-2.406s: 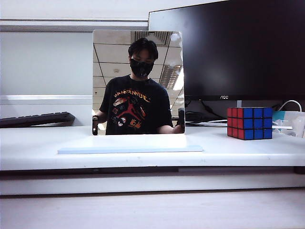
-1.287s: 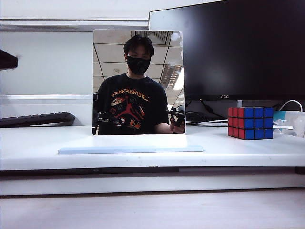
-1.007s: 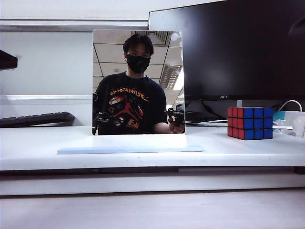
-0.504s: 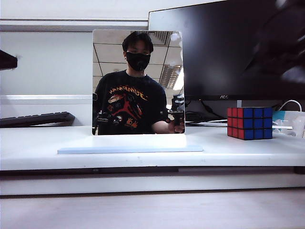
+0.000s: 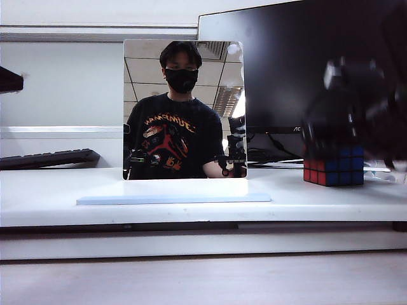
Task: Move the the Rubik's Cube near the mirror.
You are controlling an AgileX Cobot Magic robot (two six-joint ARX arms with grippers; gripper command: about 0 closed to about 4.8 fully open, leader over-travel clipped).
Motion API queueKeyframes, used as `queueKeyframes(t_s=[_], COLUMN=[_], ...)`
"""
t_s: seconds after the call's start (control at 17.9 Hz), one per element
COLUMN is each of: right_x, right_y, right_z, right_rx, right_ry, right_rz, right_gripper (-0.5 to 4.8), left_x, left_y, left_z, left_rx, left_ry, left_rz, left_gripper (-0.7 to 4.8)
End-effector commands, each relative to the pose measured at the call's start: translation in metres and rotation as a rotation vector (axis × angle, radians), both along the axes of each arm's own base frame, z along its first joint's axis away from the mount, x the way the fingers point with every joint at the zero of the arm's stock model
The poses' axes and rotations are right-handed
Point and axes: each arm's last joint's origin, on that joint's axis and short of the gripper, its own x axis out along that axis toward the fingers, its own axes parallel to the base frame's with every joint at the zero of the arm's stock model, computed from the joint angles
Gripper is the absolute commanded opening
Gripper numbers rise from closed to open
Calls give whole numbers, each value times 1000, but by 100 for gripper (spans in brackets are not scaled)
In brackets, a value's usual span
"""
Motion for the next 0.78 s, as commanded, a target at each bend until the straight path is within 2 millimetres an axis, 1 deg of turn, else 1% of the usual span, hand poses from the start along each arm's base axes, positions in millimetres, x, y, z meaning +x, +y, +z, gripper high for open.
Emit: queueKeyframes(t_s=[0.06,0.17,0.22,0.34,0.39,0.5,0.62,0.67,0.78], right_x=[3,3,3,3,3,2,-4,-10,-26], right_y=[1,1,1,1,2,3,11,20,48], right_z=[-2,-2,-1,0,0,3,13,19,26], right_rx=[7,9,12,14,19,83,202,240,261], right_ry=[-9,-14,-26,-32,-31,-27,-27,-30,-41], right_rz=[-4,-7,-7,-4,7,48,129,168,238], right_gripper=[479,479,368,64,-8,-7,-7,-7,-7], left_x=[0,0,0,0,0,0,0,0,0], left_y=[0,0,0,0,0,0,0,0,0], left_z=[1,1,1,1,1,1,1,1,1], left_rx=[-2,-2,-2,-2,-2,-2,-2,-2,-2], left_ry=[-7,-7,-7,-7,-7,-7,-7,-7,-7], left_rz=[-2,-3,-3,-3,-3,-2,-3,-1,-1], left_gripper=[22,22,22,22,22,22,22,22,22])
